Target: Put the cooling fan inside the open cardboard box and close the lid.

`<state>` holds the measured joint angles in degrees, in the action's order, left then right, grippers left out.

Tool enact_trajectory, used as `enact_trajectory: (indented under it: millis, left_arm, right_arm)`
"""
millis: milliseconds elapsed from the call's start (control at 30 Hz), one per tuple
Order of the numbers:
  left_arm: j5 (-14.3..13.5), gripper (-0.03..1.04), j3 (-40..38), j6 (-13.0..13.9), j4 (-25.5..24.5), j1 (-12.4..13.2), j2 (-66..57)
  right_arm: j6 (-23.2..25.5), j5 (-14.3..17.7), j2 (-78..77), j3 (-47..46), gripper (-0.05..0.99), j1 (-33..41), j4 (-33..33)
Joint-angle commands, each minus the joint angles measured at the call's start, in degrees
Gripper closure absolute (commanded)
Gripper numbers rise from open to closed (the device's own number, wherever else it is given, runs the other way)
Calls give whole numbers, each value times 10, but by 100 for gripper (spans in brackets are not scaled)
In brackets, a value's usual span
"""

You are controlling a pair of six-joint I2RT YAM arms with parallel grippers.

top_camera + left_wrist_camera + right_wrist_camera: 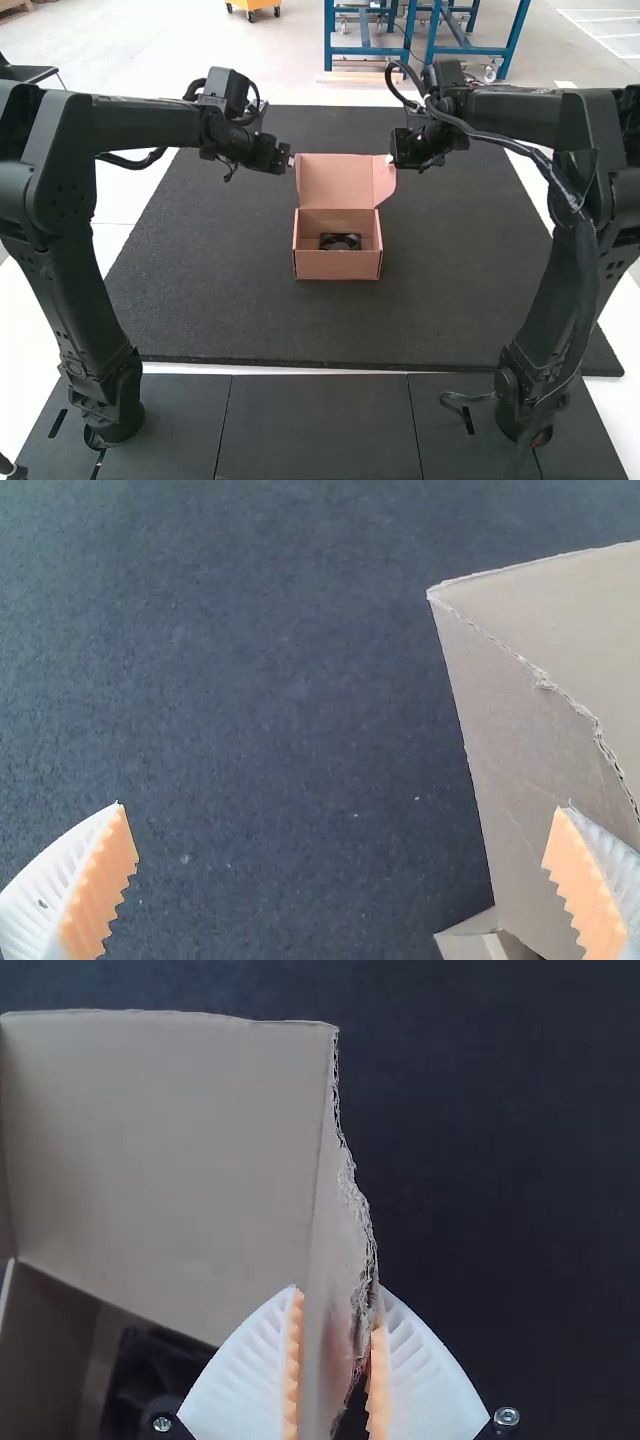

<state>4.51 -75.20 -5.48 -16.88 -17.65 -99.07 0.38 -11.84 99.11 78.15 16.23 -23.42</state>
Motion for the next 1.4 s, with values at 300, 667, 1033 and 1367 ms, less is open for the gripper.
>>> enact_trajectory:
  millis: [300,667,1033,1367]
  left_arm:
    - [7,5,-28,-6,0,-6,5]
    - [7,5,-39,-6,-5,-12,5]
    - [7,5,-40,-5,-11,-12,5]
    - [8,5,-40,-3,-25,-12,6]
  right_arm:
    - [-1,-11,-1,31,86,-3,0]
    - [-1,-28,-1,42,95,10,-8]
    - [3,-28,2,37,95,54,-23]
    - [3,-28,2,34,95,61,-35]
